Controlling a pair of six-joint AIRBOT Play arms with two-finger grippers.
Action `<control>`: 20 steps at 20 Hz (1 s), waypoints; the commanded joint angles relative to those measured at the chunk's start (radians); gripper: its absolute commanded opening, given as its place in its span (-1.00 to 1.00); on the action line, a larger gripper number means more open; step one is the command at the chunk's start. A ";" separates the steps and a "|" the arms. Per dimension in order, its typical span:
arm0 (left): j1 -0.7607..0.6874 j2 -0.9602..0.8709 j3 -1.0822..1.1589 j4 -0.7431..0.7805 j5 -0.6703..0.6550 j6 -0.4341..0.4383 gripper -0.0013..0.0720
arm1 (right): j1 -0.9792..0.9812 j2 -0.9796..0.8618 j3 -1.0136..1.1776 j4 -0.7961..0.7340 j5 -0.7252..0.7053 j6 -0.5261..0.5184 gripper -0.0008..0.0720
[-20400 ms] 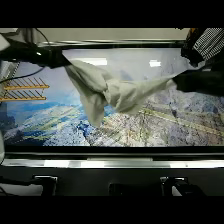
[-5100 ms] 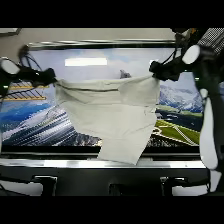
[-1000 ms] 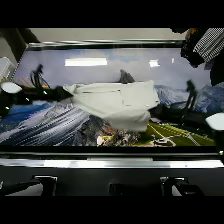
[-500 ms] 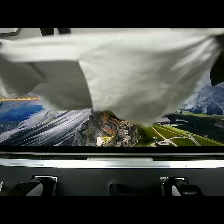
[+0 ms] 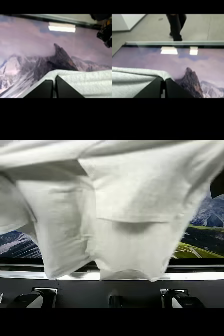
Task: Fold the clothes and pants, and hang the long-sleeved shirts on hangers.
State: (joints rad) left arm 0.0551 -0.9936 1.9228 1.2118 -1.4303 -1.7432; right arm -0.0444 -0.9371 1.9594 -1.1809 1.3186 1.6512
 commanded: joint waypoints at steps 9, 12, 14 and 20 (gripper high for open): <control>-0.005 -0.814 -0.120 -0.085 0.293 0.130 -0.90 | 0.000 -0.810 0.008 -0.002 -0.076 0.023 -0.89; -0.007 -0.949 -0.120 -0.196 0.382 0.151 -0.90 | 0.000 -0.964 0.008 0.015 -0.154 0.066 -0.89; -0.014 -1.005 -0.120 -0.228 0.396 0.151 -0.90 | 0.000 -1.038 0.008 0.047 -0.182 0.070 -0.89; -0.030 -1.034 -0.110 -0.245 0.391 0.173 -0.64 | 0.000 -1.098 0.008 0.084 -0.198 0.069 -0.88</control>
State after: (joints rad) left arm 0.0296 -2.0064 1.8057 1.0218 -1.0462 -1.5776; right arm -0.0460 -2.0064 1.9667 -1.1374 1.1244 1.7203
